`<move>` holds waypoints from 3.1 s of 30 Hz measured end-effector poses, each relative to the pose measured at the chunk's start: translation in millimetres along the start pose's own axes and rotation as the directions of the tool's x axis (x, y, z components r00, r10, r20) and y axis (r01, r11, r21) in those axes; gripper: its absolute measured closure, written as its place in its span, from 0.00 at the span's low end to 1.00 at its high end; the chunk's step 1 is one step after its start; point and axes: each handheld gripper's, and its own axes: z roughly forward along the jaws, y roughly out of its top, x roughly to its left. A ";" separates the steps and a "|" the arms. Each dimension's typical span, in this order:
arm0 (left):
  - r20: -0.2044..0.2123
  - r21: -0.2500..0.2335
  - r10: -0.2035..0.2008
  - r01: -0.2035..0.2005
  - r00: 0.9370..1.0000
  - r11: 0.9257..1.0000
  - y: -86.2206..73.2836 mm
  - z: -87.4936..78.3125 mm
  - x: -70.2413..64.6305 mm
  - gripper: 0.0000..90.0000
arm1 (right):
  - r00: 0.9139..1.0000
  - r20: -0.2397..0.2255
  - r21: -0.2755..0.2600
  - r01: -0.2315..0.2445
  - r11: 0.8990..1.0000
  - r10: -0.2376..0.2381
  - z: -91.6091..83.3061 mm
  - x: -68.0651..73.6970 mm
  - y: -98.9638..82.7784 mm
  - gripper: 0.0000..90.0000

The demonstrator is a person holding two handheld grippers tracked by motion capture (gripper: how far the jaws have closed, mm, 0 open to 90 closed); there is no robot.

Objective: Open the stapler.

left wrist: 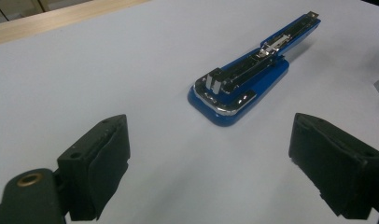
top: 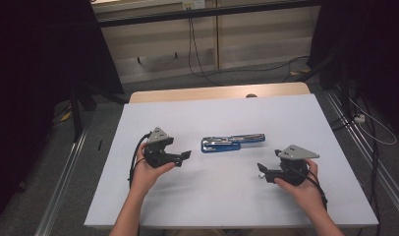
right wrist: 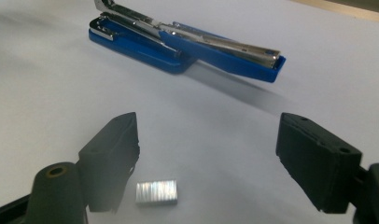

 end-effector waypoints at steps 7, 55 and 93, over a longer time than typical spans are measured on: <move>-0.027 -0.022 -0.014 0.014 1.000 1.000 -13.7 -16.6 -4.1 0.13 | 1.000 -0.002 -0.007 -0.018 1.000 0.018 -7.1 6.3 -5.3 0.22; -0.054 -0.058 -0.030 0.027 0.998 0.998 -19.5 -16.0 2.3 0.16 | 0.998 -0.055 0.147 0.006 0.989 0.002 5.3 23.3 -14.9 0.64; -0.048 -0.064 -0.021 0.018 0.999 0.998 -19.3 -21.5 2.4 0.15 | 0.996 -0.089 0.153 0.014 0.988 -0.001 1.0 8.8 -13.9 0.88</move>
